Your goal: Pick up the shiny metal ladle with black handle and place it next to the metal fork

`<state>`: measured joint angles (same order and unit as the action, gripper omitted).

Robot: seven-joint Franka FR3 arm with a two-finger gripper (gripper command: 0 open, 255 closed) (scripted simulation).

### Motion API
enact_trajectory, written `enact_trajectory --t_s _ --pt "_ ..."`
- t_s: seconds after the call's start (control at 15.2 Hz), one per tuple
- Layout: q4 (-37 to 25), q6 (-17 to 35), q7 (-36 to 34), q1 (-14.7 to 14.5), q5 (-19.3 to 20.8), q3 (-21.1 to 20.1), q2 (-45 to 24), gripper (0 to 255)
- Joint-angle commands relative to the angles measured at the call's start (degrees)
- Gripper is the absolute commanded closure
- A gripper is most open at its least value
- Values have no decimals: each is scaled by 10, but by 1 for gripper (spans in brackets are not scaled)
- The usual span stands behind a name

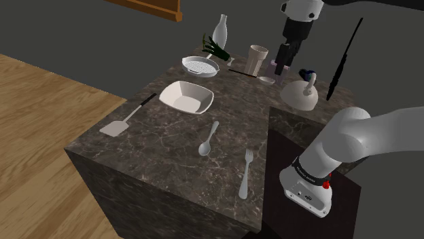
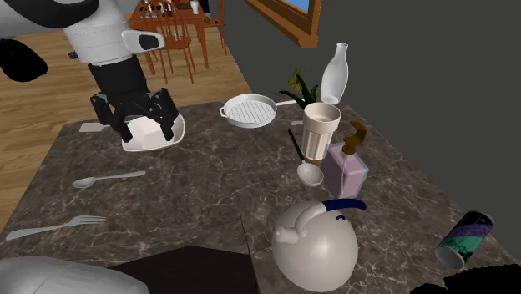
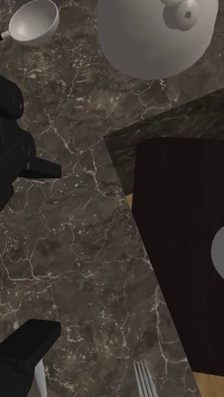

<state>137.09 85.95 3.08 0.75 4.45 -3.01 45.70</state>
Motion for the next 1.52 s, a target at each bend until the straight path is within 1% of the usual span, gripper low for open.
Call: enact_trajectory --t_s 0.0,0.4,0.73,1.12,1.45 --pt "0 0 0 0 0 0 0 0" --pt "7 75 69 20 56 54 -73 0" --pt "-8 138 122 36 94 96 -152 0" --pt "-50 208 181 52 125 141 -262 0" --pt "-105 257 231 64 136 172 -363 0"
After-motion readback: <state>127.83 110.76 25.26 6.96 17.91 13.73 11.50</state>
